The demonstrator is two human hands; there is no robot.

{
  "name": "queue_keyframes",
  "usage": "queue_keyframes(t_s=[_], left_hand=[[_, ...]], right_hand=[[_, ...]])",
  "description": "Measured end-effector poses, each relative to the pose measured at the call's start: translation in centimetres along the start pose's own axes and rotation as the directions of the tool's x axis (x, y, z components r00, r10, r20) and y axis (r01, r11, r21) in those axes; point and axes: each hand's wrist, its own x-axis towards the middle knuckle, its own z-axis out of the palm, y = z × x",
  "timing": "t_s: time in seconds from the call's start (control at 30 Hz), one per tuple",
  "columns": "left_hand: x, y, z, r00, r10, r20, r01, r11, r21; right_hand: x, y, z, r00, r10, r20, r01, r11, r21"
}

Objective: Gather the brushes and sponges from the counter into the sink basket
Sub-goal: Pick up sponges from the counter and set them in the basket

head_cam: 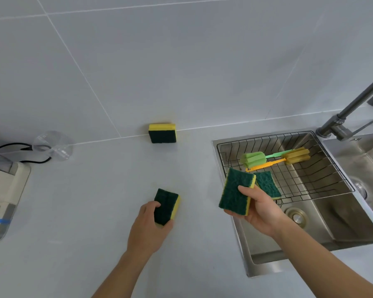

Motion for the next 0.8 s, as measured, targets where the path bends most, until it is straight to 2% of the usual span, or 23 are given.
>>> queue_keyframes(t_s=[0.33,0.63,0.8], left_hand=[[-0.4,7.1,2.3,1.0,0.0,0.006,0.001,0.983,-0.182],[0.0,13.6,6.3,1.0,-0.006,0.003,0.006,0.98,-0.2],[0.5,16.8,9.2,0.998,-0.009,0.067,0.024,0.975,-0.22]], right_hand=[[-0.5,-3.8,-6.5,0.997,-0.068,-0.04,0.068,0.998,-0.012],[0.8,-8.4,-13.1,0.992,-0.087,-0.092,0.077,0.992,-0.101],[1.8,-10.2,-15.7,0.993,-0.075,-0.096,0.059,0.985,-0.162]])
